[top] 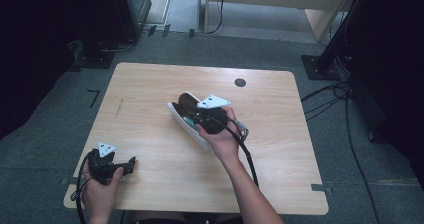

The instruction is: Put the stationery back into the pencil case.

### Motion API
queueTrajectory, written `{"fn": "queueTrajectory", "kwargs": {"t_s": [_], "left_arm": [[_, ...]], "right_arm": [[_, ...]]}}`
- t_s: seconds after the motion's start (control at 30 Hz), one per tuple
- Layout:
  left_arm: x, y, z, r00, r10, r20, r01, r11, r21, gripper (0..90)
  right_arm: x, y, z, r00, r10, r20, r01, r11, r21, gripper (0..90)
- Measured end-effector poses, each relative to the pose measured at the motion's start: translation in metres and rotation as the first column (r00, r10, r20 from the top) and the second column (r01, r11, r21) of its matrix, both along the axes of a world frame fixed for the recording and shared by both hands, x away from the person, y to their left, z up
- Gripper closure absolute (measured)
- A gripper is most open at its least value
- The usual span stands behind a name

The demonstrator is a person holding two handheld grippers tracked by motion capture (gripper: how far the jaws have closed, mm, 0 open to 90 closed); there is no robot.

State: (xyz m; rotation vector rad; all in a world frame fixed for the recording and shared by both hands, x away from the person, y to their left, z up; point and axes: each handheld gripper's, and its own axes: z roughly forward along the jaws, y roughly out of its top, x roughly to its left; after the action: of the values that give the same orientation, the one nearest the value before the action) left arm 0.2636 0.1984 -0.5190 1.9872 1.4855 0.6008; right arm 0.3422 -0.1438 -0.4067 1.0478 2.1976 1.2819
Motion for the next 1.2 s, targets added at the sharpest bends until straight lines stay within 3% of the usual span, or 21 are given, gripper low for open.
{"fn": "queueTrajectory", "kwargs": {"t_s": [0.4, 0.77, 0.93, 1.13, 1.2], "left_arm": [[0.0, 0.0, 0.0, 1.0, 0.002, 0.001, -0.002, 1.0, -0.002, 0.0], [0.0, 0.0, 0.0, 1.0, 0.001, 0.001, -0.001, 1.0, -0.001, 0.0], [0.0, 0.0, 0.0, 1.0, 0.001, 0.001, -0.001, 1.0, -0.002, 0.0], [0.0, 0.0, 0.0, 1.0, 0.001, 0.0, -0.001, 1.0, -0.002, 0.0], [0.0, 0.0, 0.0, 1.0, 0.0, 0.0, 0.0, 1.0, -0.001, 0.0]], "right_arm": [[-0.026, -0.03, 0.009, 0.999, -0.028, 0.034, 0.026, 0.998, 0.055, 70.2], [-0.046, -0.071, -0.002, 0.9953, -0.096, 0.006, 0.095, 0.99, 0.108, 62.5], [-0.053, -0.083, -0.007, 0.9925, -0.122, 0.0, 0.122, 0.988, 0.098, 48.6], [-0.063, -0.097, -0.012, 0.9814, -0.192, 0.002, 0.191, 0.976, 0.104, 30.6], [-0.065, -0.103, -0.014, 0.9832, -0.182, -0.002, 0.182, 0.979, 0.092, 22.6]]}}
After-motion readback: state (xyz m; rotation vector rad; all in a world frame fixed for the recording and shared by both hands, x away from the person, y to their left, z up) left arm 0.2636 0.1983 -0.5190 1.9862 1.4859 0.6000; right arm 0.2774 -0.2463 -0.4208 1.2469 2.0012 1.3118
